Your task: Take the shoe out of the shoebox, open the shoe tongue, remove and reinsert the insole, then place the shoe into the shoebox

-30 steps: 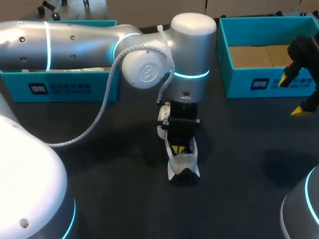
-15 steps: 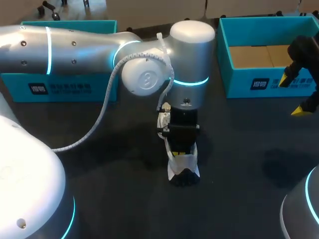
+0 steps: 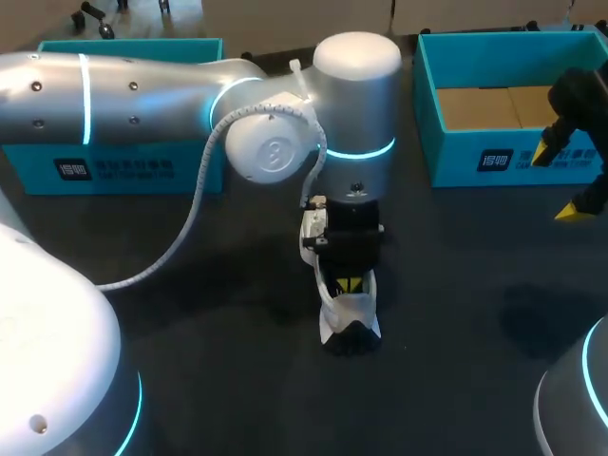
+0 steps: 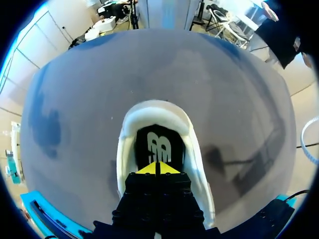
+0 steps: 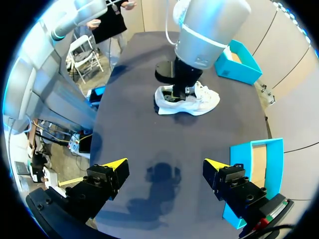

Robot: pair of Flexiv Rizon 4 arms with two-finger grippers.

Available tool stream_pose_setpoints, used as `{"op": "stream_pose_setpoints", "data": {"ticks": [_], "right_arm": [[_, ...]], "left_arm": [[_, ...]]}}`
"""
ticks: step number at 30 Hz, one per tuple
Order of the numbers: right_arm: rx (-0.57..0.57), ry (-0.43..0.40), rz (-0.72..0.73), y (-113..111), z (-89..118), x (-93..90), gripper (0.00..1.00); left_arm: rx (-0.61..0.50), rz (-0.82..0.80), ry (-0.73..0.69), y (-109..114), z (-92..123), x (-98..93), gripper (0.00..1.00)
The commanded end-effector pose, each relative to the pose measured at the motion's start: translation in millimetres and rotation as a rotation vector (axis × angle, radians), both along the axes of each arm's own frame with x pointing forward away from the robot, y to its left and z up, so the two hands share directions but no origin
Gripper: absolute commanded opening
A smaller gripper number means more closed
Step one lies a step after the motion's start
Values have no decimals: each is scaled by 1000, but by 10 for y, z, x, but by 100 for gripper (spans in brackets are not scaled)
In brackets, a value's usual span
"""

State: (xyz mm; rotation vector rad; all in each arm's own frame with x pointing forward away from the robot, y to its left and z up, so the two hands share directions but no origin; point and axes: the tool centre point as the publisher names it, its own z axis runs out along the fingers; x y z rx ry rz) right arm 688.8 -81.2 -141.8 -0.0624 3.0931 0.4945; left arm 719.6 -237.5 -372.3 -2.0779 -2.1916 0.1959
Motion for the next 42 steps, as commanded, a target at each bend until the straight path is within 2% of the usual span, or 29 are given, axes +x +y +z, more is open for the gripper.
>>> {"op": "stream_pose_setpoints", "data": {"ticks": [1, 6, 15, 22, 28, 36, 42], "right_arm": [[-4, 4, 1, 10, -4, 25, 100], [-4, 4, 1, 10, -4, 25, 100], [-4, 4, 1, 10, -4, 25, 100], [-4, 4, 1, 10, -4, 25, 100], [-4, 4, 1, 10, -4, 25, 100], [-4, 4, 1, 10, -4, 25, 100], [-4, 4, 1, 10, -4, 25, 100]], "left_arm": [[7, 20, -28, -44, -77, 45, 0], [8, 61, -49, -53, -226, 86, 0], [23, 106, -70, 3, -439, 38, 0], [-22, 130, -67, 83, -190, 44, 0], [-55, 108, -35, 108, -37, -56, 0], [-34, 85, 4, 81, -193, -227, 0], [-23, 80, 5, 77, -299, -262, 0]]}}
